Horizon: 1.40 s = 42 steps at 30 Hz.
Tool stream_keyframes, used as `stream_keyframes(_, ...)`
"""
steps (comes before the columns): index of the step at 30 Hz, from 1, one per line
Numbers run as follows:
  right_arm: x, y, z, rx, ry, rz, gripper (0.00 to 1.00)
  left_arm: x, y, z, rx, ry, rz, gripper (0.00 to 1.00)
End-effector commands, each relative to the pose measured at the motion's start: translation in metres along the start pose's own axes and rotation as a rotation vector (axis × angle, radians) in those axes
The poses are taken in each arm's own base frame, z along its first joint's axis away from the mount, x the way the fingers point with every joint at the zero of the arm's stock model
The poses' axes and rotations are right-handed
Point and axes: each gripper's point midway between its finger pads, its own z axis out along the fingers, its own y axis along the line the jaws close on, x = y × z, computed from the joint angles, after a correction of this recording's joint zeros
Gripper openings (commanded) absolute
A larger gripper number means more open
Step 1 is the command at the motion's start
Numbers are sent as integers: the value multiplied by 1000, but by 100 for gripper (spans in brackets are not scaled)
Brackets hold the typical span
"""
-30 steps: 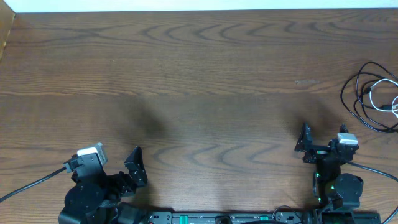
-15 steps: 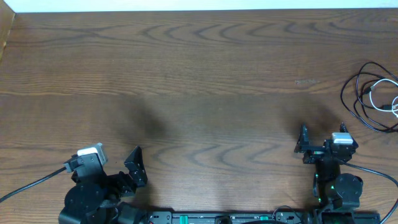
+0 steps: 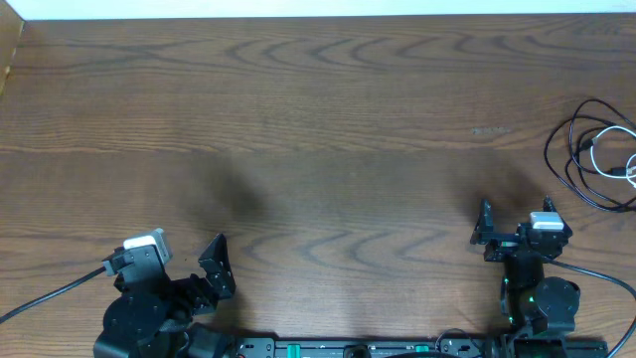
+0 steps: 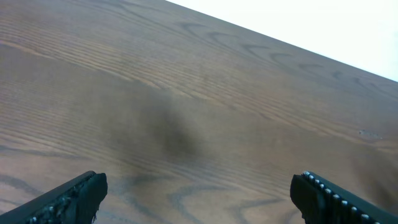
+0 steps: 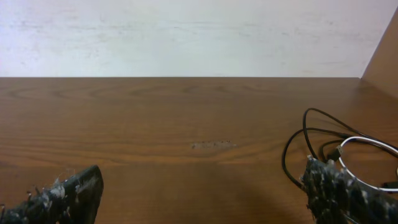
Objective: Untangle cables
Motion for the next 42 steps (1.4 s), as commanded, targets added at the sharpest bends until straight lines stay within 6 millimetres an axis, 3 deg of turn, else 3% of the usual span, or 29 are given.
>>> stream_keyframes(1,0,0,0,-3,-1,-12,99,1,3,1,-16,-2,4,99)
stream_keyframes(20,0,0,0,-3,-1,-12,99,1,3,1,-17,0,4,99)
stream_keyframes(28,0,0,0,-3,0,-12,99,9,16,2,-79,25,-2,99)
stream_keyframes(34,0,0,0,-3,-1,-12,99,11,37,12,-184,-26,-75,99)
stream_keyframes(42,0,0,0,-3,-1,-12,99,27,51,45,-180,-137,-147,99)
